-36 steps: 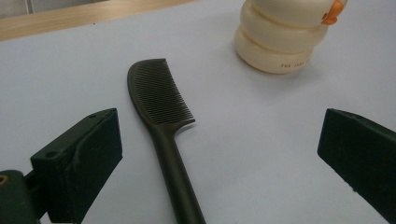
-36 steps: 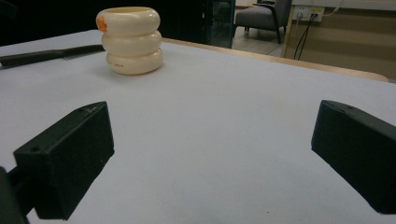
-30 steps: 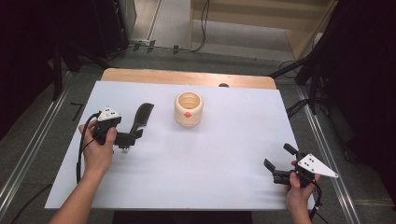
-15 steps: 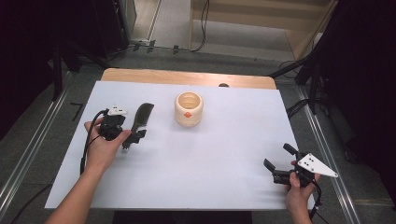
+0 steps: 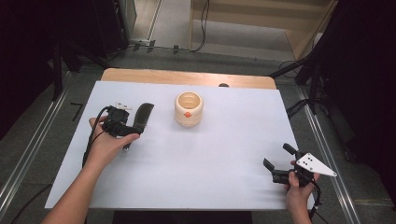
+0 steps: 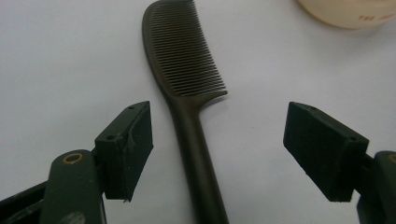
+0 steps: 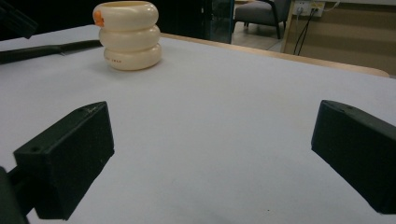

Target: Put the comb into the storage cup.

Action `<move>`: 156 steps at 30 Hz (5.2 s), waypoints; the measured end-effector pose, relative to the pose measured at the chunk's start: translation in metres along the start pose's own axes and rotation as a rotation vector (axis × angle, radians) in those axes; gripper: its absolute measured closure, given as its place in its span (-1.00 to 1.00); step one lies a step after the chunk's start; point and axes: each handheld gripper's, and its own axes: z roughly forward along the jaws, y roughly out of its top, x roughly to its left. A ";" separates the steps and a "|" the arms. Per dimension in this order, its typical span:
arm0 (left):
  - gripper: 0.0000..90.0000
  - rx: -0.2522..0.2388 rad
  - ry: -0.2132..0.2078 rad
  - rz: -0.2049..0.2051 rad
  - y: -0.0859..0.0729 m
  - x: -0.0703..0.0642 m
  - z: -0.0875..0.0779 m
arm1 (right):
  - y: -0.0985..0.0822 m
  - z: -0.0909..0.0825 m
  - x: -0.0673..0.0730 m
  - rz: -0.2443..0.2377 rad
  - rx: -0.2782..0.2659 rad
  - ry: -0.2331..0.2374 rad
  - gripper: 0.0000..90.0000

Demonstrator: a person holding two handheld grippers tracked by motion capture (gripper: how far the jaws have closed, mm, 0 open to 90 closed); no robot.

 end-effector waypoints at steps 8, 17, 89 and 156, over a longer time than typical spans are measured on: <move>-0.22 0.074 0.010 0.005 0.002 0.001 0.009 | 0.000 0.002 0.000 0.000 0.010 -0.010 -1.00; 0.09 0.137 0.012 -0.046 0.003 0.004 0.014 | 0.000 0.002 0.000 -0.002 0.009 -0.014 -1.00; 0.62 -0.103 -0.019 -0.185 -0.016 -0.001 -0.008 | 0.019 0.000 0.000 0.048 0.008 0.038 -1.00; 0.62 -0.526 -0.197 0.037 -0.047 -0.107 -0.051 | 0.115 0.086 0.104 0.135 -0.009 0.333 -1.00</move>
